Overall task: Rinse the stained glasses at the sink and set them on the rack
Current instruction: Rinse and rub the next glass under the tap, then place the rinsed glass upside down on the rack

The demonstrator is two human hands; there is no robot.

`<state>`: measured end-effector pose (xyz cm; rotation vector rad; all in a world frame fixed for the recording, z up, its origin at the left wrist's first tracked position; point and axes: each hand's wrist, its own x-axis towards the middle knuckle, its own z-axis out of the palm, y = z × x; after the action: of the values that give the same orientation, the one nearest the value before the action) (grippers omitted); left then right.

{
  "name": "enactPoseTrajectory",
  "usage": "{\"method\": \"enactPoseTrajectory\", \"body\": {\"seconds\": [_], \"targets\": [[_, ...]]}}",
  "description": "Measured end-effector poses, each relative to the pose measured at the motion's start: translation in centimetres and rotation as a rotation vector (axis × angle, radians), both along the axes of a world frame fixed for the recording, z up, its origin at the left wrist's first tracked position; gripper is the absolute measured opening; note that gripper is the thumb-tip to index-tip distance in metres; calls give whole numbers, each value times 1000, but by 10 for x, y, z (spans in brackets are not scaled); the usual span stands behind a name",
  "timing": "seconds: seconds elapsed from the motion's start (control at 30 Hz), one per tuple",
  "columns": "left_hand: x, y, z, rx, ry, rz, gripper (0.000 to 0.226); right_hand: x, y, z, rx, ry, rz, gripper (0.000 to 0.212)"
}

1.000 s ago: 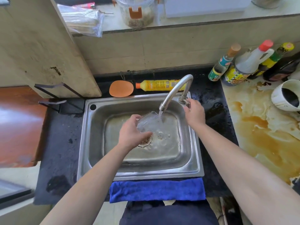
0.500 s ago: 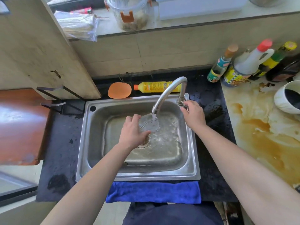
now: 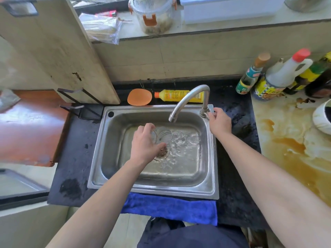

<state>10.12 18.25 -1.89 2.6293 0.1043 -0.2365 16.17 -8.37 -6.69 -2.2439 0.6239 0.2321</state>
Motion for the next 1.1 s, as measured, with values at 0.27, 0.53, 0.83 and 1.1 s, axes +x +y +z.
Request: {"method": "enactPoseTrajectory", "body": {"seconds": [0.27,0.53,0.83,1.1], "targets": [[3,24,38,-81,-122,-15,70,-34,41,38,-205,-98,153,73],[32,74,86,-165,-414,-137,65,-48,64,103,-448,-254,110,64],[43,73,111,-306,-501,-229,57,-119,70,147,-556,-329,-117,63],[15,79,108,-232,-490,-263,59,-181,83,156,-528,-264,-186,63]]}}
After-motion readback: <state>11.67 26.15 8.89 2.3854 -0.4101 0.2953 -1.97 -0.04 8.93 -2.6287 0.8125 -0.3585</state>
